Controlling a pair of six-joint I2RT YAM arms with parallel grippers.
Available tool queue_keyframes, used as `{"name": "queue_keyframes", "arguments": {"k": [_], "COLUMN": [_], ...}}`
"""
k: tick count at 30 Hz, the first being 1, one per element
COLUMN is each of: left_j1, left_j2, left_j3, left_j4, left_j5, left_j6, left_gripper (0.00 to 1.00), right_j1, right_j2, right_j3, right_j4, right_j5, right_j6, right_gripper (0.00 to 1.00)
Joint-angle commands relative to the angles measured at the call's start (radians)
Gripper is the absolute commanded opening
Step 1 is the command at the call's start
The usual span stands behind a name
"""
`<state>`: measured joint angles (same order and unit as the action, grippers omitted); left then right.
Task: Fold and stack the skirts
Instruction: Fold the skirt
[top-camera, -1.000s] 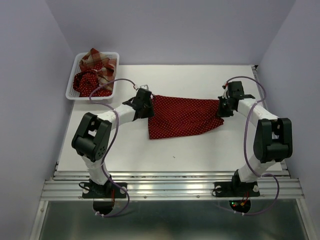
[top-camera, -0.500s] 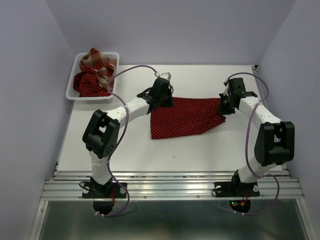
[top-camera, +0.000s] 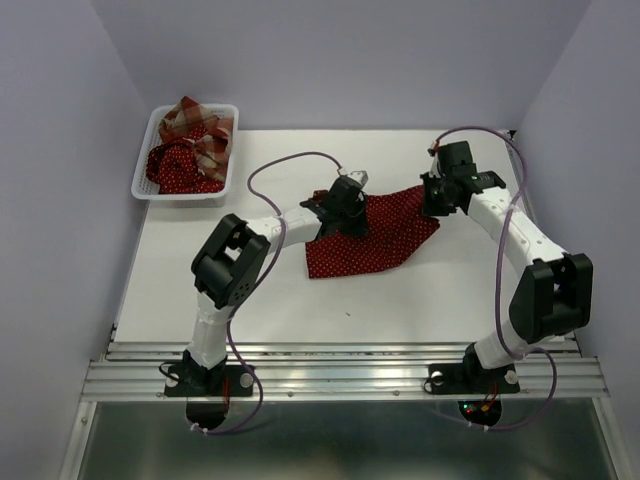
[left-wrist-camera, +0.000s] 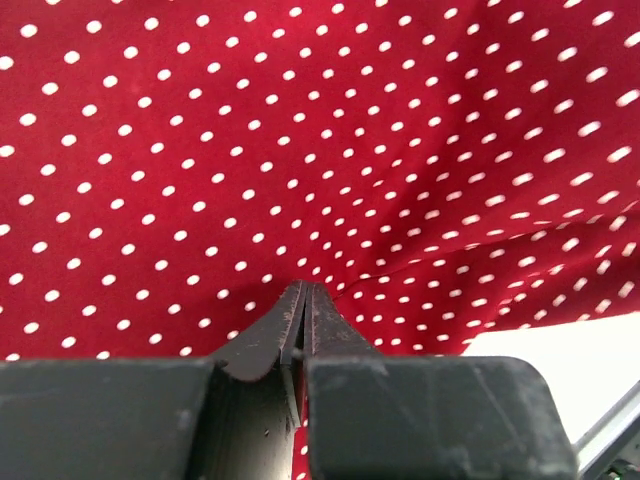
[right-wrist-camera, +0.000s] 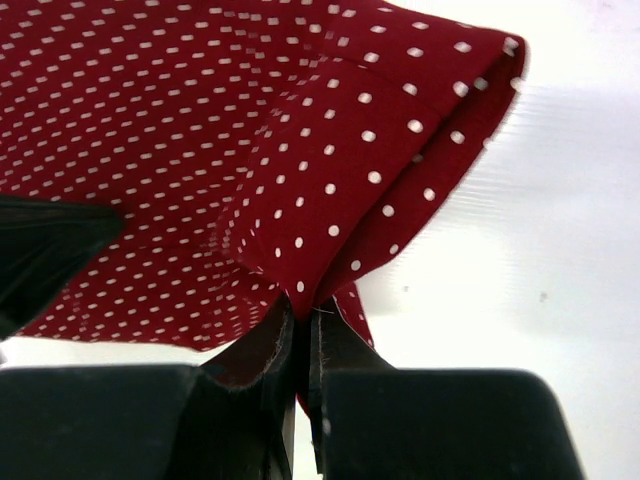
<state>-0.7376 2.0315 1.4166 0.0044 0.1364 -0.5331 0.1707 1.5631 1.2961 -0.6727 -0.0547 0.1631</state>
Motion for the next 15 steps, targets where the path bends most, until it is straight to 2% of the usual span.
{"name": "queue_keyframes", "arguments": {"k": [1, 11, 15], "left_j1": [-0.005, -0.005, -0.005], "left_j2": [0.005, 0.072, 0.075], "left_j3": [-0.01, -0.022, -0.05], "left_j4": [0.083, 0.077, 0.109], "left_j5": [0.019, -0.026, -0.017], "left_j6": [-0.014, -0.03, -0.05], "left_gripper": [0.1, 0.05, 0.04], "right_j1": [0.104, 0.263, 0.288], "right_j2": [-0.017, 0.025, 0.028], "right_j3": [0.094, 0.207, 0.212], "right_j4": [-0.037, -0.041, -0.009], "right_j5": [0.091, 0.078, 0.015], "right_j6": [0.062, 0.122, 0.142], "right_gripper": [0.01, 0.0, 0.01]}}
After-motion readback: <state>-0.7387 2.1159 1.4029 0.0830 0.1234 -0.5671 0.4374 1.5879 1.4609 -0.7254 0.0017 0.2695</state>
